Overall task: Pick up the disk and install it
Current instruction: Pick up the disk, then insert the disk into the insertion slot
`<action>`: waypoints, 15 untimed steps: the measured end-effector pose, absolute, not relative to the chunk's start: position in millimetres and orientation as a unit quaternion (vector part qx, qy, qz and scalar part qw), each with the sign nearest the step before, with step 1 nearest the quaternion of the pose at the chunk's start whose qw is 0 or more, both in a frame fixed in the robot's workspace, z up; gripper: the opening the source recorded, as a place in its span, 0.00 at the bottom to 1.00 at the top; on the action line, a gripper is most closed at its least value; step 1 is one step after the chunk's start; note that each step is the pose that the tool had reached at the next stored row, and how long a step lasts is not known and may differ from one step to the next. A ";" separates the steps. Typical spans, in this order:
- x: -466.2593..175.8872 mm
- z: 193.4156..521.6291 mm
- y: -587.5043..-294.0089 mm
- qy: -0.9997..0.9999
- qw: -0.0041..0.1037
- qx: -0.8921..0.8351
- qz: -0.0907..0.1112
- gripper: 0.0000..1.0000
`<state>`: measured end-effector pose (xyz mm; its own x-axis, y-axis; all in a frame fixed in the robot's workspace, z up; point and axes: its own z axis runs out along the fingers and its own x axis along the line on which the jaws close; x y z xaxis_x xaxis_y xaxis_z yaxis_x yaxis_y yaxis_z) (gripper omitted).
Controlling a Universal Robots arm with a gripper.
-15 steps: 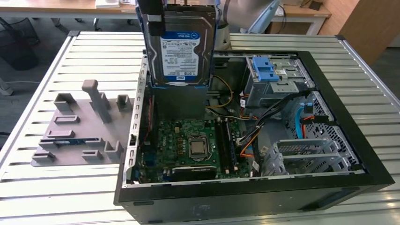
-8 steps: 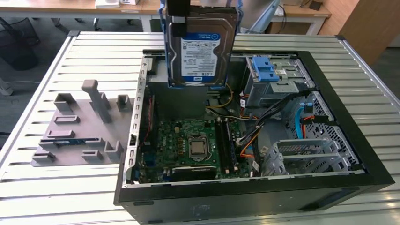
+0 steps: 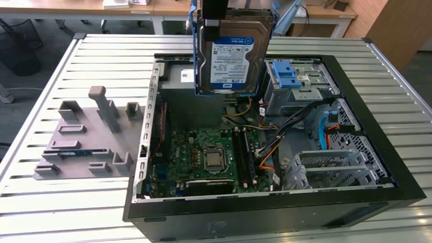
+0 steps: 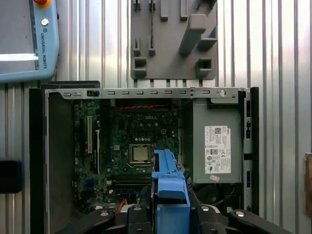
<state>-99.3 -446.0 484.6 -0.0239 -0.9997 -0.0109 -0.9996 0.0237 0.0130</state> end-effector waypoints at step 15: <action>-99.4 484.6 -448.2 -0.715 -0.001 0.699 -0.007 0.36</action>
